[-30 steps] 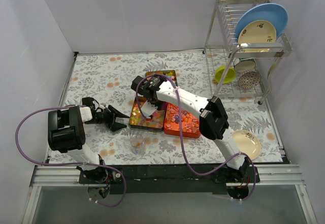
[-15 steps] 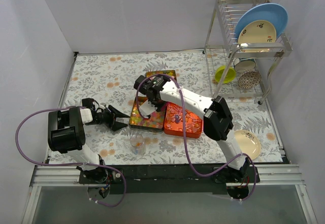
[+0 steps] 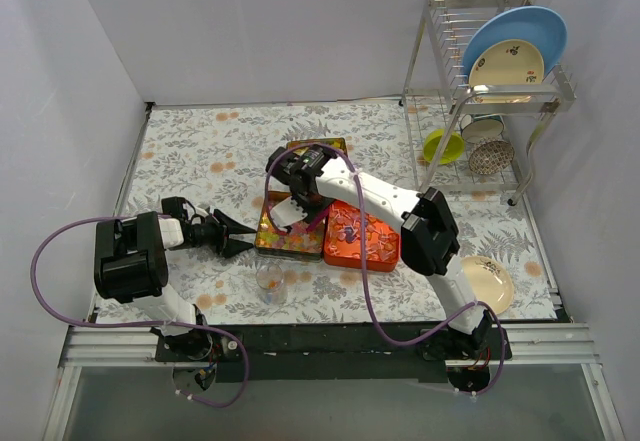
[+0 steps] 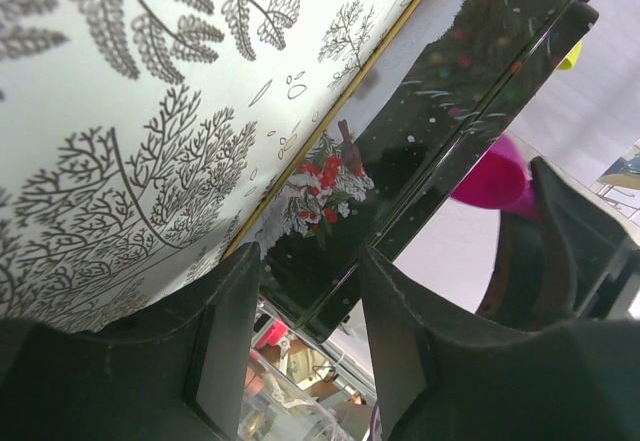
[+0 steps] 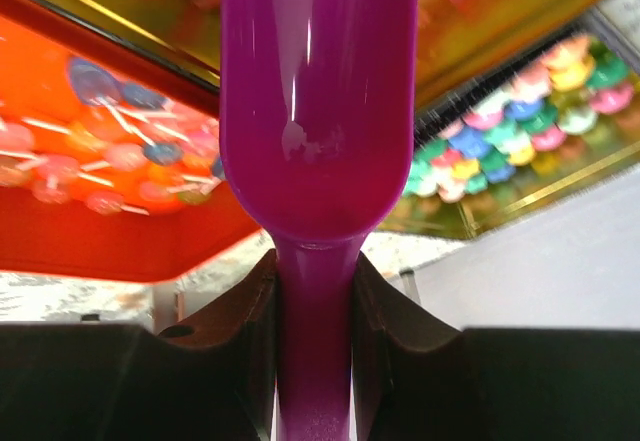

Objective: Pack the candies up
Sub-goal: Scoop the fake candies from the storage box.

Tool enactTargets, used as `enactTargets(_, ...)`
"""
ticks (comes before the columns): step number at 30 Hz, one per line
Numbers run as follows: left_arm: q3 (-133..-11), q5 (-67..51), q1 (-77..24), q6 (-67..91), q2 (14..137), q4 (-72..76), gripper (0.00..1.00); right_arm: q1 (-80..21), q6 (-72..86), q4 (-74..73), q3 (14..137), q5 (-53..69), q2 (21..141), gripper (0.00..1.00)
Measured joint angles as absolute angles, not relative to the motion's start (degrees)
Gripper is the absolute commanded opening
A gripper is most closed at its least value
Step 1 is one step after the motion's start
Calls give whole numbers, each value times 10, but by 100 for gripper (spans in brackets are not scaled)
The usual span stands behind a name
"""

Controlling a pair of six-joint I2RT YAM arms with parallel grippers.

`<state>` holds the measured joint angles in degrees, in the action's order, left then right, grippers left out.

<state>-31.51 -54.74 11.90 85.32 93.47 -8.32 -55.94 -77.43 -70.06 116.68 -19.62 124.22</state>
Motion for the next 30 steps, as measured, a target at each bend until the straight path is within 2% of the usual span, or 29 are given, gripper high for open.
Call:
enactTargets(15, -315, -549, 110, 859, 934, -76, 45, -588, -734, -701, 1164, -163, 1302, 1)
enactTargets(23, -315, -549, 105, 859, 935, -75, 44, -596, -688, -695, 1225, -163, 1360, 1)
enactTargets(30, -324, -549, 105, 858, 941, -86, 45, -595, -656, -691, 1236, -122, 1362, 1)
